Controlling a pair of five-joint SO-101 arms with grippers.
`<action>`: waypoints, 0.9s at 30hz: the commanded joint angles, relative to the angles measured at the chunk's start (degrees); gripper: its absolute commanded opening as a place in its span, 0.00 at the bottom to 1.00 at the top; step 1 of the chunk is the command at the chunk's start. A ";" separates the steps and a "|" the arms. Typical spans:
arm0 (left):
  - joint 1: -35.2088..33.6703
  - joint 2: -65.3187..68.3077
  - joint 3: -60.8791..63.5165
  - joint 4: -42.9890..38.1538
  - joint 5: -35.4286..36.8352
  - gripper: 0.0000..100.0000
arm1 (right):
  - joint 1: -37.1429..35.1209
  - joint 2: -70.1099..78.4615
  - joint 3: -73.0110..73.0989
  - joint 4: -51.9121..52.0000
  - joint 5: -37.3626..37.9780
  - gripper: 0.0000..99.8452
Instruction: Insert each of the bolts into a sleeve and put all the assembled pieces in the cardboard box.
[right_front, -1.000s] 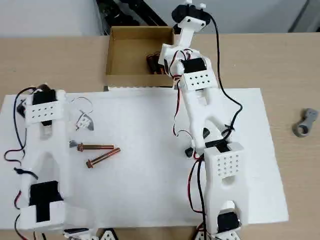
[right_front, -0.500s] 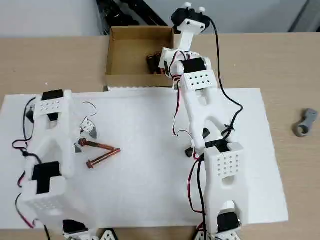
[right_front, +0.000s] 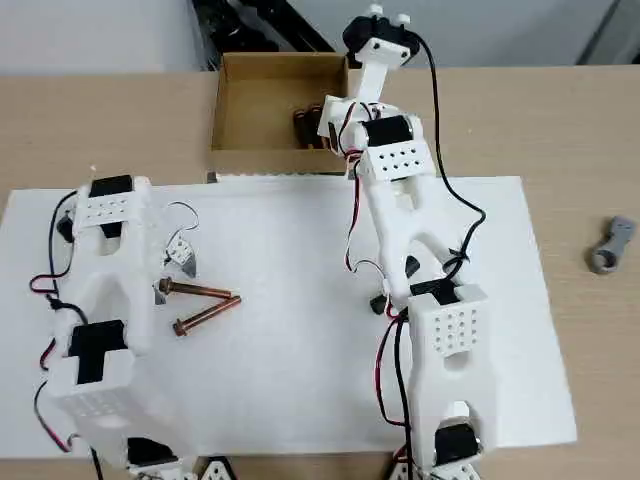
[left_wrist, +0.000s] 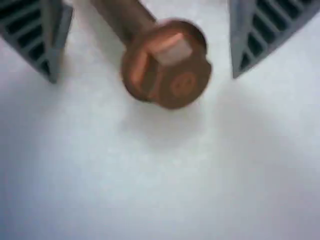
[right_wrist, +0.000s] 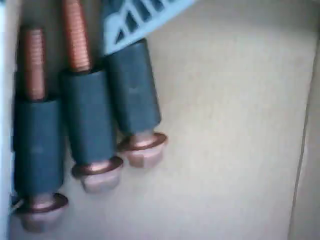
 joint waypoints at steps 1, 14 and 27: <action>3.78 -0.62 -1.54 0.79 -0.09 0.20 | 0.40 -4.53 -2.55 0.31 -0.62 0.15; 2.20 -0.62 -1.54 -1.14 -0.70 0.09 | 0.31 -4.53 -2.55 0.40 -0.62 0.15; 5.36 -1.23 -9.36 1.67 -10.29 0.01 | 0.57 -5.49 -2.81 7.52 -0.44 0.15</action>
